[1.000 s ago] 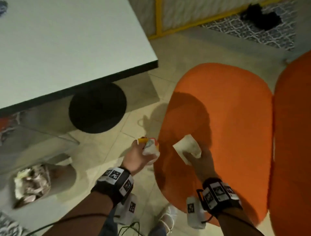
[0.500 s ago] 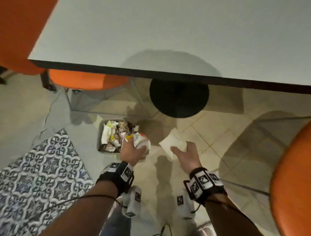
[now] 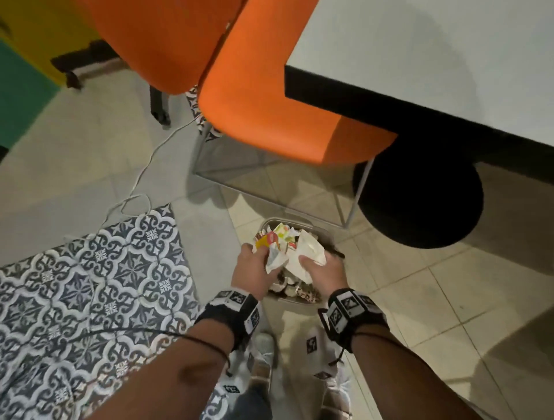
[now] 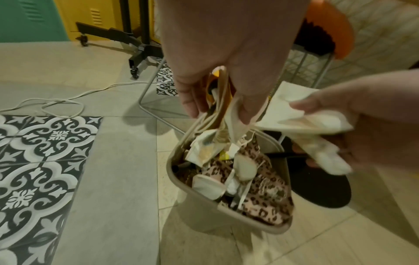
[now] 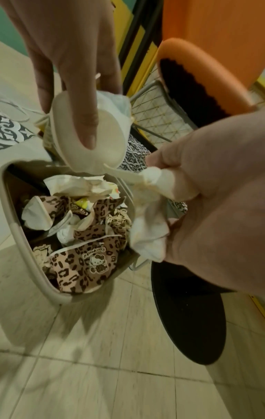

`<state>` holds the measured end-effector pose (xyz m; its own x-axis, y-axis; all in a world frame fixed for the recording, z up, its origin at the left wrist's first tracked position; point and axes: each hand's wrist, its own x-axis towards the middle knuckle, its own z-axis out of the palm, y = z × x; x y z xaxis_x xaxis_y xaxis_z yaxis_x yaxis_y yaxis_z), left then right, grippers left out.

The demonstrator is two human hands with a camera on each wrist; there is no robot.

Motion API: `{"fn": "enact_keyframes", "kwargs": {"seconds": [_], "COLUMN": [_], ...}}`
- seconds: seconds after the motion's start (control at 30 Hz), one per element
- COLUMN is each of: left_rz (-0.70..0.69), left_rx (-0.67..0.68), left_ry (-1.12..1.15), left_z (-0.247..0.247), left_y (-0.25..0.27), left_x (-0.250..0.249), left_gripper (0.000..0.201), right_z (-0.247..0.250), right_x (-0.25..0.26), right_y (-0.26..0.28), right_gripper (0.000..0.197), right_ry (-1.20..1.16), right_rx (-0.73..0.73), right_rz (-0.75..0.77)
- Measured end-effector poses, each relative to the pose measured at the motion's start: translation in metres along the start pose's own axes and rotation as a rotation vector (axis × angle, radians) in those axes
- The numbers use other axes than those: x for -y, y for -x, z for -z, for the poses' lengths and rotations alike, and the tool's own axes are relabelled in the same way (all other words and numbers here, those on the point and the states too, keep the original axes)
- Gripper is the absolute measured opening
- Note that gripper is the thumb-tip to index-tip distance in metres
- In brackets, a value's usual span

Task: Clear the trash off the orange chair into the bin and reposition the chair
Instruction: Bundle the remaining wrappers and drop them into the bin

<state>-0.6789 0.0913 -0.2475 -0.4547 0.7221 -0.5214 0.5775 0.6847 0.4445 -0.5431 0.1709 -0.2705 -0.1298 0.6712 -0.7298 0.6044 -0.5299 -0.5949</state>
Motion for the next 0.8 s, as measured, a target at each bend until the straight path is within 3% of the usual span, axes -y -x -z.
{"fn": "enact_keyframes", "kwargs": {"seconds": [0.17, 0.3, 0.5, 0.67, 0.8], "left_rz": [-0.180, -0.252, -0.232, -0.277, -0.276], "left_rx": [-0.005, -0.013, 0.052, 0.049, 0.088], "left_ry": [-0.280, -0.471, -0.510, -0.524, -0.560], "left_z": [-0.040, -0.064, -0.059, -0.064, -0.072], "left_y": [-0.010, -0.013, -0.007, -0.004, -0.005], "left_x": [0.017, 0.026, 0.028, 0.026, 0.025], "left_gripper": [0.045, 0.037, 0.055, 0.055, 0.053], "right_z": [-0.022, -0.034, -0.026, -0.018, -0.010], "right_x": [-0.006, -0.021, -0.024, -0.027, -0.031], "right_y": [-0.028, -0.039, -0.033, -0.023, -0.023], "right_gripper": [0.034, 0.042, 0.036, 0.032, 0.035], "right_ry": [0.092, 0.300, 0.296, 0.190, 0.317], "right_rx": [0.025, -0.019, -0.088, -0.111, -0.248], "right_rz": [0.077, 0.168, 0.292, 0.441, 0.527]}}
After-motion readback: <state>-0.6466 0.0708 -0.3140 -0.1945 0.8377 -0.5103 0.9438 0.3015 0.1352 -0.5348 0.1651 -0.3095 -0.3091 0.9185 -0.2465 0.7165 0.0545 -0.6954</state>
